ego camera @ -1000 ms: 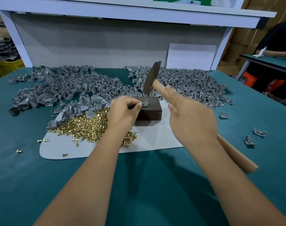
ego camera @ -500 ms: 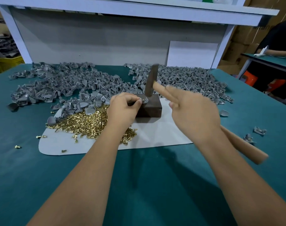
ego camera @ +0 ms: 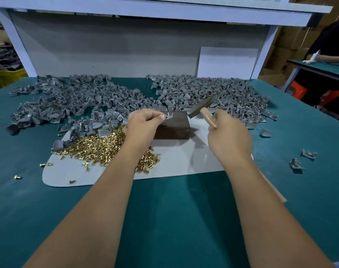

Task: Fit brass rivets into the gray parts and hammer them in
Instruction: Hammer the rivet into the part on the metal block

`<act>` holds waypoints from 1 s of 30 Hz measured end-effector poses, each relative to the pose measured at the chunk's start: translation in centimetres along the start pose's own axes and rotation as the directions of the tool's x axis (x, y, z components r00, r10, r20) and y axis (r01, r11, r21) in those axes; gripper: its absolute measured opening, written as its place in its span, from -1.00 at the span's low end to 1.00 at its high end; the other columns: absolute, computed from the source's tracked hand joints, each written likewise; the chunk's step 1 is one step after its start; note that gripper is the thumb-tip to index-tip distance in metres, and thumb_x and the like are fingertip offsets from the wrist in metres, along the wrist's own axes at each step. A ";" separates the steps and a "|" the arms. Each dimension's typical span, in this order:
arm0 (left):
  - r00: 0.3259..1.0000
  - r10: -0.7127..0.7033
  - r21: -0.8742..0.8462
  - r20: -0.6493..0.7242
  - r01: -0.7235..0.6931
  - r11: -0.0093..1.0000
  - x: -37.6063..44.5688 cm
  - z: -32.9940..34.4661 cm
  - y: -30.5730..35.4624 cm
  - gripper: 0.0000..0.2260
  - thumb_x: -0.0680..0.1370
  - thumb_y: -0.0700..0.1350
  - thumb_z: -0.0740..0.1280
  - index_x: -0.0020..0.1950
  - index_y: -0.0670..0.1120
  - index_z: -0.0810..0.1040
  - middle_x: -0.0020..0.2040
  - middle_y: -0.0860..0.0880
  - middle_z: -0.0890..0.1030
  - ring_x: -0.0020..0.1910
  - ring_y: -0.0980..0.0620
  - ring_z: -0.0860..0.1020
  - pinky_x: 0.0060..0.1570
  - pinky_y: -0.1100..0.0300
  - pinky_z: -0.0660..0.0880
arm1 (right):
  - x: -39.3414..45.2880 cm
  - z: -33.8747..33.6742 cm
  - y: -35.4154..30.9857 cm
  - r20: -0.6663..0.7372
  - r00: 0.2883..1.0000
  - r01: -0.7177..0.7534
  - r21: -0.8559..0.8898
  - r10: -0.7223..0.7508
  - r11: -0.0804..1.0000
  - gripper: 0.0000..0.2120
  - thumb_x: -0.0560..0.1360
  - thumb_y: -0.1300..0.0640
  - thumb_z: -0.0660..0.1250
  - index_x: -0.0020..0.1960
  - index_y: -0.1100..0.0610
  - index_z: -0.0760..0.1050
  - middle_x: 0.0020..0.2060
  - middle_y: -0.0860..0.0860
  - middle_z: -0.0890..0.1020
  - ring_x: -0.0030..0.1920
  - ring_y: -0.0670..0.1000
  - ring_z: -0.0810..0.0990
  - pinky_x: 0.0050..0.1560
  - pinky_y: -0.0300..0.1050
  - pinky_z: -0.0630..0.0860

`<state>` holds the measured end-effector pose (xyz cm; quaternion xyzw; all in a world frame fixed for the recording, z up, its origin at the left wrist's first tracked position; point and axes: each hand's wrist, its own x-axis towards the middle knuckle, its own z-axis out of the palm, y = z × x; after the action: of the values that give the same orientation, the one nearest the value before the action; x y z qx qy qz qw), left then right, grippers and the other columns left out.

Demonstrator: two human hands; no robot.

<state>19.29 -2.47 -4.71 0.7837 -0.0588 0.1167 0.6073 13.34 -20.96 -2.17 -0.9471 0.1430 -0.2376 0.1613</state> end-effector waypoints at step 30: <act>0.968 0.250 0.133 0.009 -0.249 0.959 -1.6 -1.0 2.5 -0.80 0.54 -0.12 0.43 -0.02 0.22 0.62 0.05 0.14 0.58 0.06 0.39 0.45 0.02 0.55 0.34 | 0.7 2.2 -2.0 0.004 0.996 -0.073 0.645 0.091 0.761 -0.85 0.45 0.19 0.37 -0.04 -0.04 0.54 -0.30 -0.17 0.58 -0.26 -0.20 0.55 -0.24 -0.25 0.46</act>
<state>17.06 -2.18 -2.54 0.8083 -0.1467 0.1990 0.5343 15.40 -18.87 -2.94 -0.8238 0.0962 -0.2779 0.4846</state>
